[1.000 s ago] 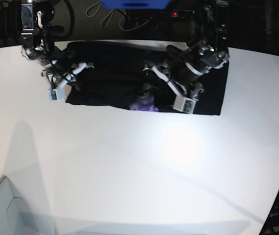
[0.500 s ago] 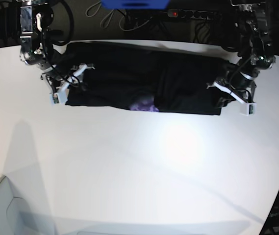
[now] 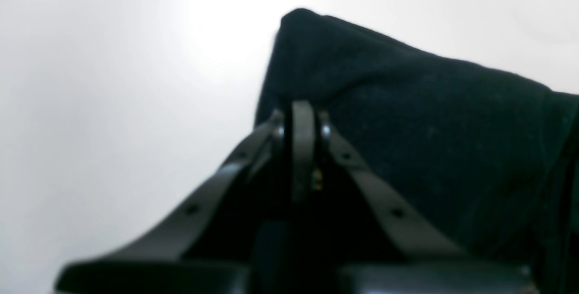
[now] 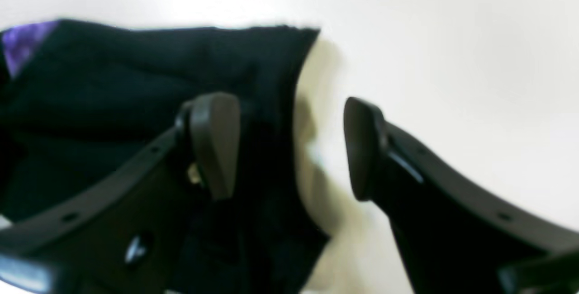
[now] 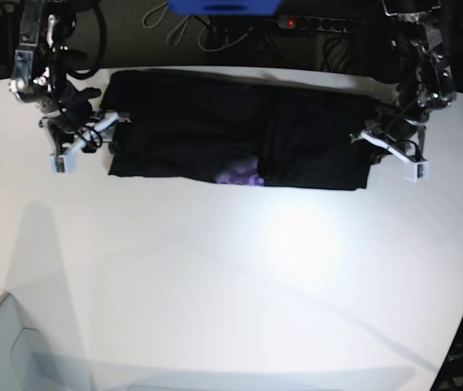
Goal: Layout the t-shirt on the table in an organized manner, then fold the t-shirt properly
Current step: 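Fold the strip end over with the left gripper toward the right gripper, then grasp the strip end with the right gripper and fold it toward the left gripper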
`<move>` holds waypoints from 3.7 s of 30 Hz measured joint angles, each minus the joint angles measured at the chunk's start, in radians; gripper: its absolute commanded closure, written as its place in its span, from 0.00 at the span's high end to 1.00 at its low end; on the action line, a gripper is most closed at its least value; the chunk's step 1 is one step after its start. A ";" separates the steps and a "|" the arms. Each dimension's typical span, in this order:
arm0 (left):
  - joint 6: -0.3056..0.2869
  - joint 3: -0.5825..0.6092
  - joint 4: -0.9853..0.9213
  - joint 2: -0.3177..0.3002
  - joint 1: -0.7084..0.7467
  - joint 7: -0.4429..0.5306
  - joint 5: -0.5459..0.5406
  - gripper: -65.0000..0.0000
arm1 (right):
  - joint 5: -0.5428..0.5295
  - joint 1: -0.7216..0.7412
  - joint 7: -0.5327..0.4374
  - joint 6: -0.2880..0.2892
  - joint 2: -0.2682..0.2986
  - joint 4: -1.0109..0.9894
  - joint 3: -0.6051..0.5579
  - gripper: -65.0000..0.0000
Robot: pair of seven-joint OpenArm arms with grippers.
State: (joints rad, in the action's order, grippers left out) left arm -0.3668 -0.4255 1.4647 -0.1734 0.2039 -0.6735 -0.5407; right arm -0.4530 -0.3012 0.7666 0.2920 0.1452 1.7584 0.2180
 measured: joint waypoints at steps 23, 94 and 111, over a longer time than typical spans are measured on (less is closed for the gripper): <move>0.000 -0.003 0.000 0.002 0.003 0.000 -0.007 0.03 | -0.031 -0.015 -0.150 0.014 -0.026 -0.141 -0.082 0.57; -0.021 -0.168 -0.082 0.024 -0.019 -0.027 0.061 0.03 | 0.000 0.370 -0.195 -0.126 -0.252 -0.245 -0.933 0.00; -0.023 -0.169 -0.082 0.018 -0.019 -0.032 0.061 0.03 | 0.001 0.466 -0.271 -0.126 -0.284 -0.377 -0.991 0.00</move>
State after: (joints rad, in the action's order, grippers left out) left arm -0.3901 -0.5945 1.3830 -0.1555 0.1848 -0.7059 -0.4797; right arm -0.4522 0.1650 0.4957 0.1665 -0.1387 1.3819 -0.7734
